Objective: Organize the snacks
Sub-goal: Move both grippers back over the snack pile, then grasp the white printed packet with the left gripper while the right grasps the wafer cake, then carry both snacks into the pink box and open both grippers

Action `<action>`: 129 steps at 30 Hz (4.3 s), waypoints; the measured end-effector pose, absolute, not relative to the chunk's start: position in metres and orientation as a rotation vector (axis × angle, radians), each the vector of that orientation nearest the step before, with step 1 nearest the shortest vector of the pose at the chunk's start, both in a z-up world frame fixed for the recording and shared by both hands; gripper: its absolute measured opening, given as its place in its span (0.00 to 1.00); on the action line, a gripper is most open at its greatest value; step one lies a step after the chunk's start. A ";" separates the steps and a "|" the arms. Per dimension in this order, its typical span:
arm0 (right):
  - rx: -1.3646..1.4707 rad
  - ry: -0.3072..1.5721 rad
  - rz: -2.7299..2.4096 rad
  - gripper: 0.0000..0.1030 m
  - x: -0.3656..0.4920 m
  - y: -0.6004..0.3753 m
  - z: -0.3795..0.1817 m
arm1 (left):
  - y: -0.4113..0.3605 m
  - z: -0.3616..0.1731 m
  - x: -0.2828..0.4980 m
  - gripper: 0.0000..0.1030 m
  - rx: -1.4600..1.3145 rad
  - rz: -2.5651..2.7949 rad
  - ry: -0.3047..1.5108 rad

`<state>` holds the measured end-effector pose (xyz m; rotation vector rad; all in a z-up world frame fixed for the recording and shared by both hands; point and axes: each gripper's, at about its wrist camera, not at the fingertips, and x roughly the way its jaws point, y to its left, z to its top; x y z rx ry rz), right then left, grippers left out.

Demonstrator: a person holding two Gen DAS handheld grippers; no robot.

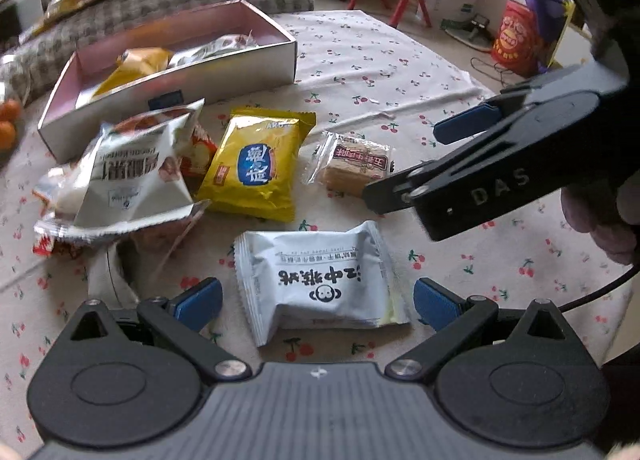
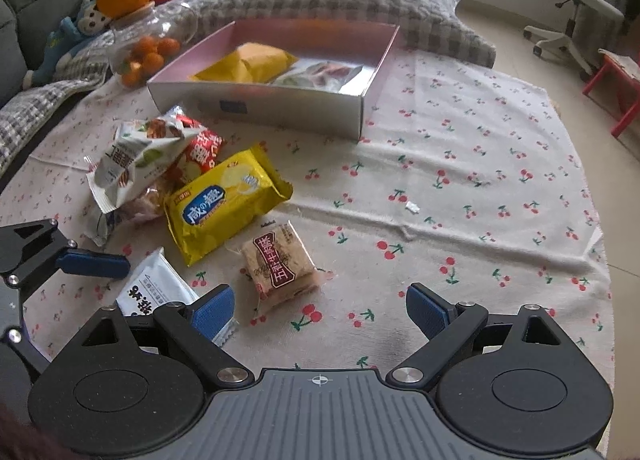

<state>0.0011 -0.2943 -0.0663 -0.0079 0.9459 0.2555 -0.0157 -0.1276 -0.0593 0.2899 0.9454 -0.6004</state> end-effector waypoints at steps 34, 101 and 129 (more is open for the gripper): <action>-0.082 0.924 0.282 0.69 0.011 -0.268 -0.073 | -0.108 -0.056 -0.009 0.87 0.276 -0.566 0.897; 0.212 0.775 0.155 0.29 0.095 -0.259 -0.002 | -0.054 0.004 0.121 0.63 0.212 -0.300 0.726; 0.142 0.937 0.074 0.38 0.118 -0.217 -0.060 | -0.044 -0.011 0.160 0.64 0.078 -0.276 0.689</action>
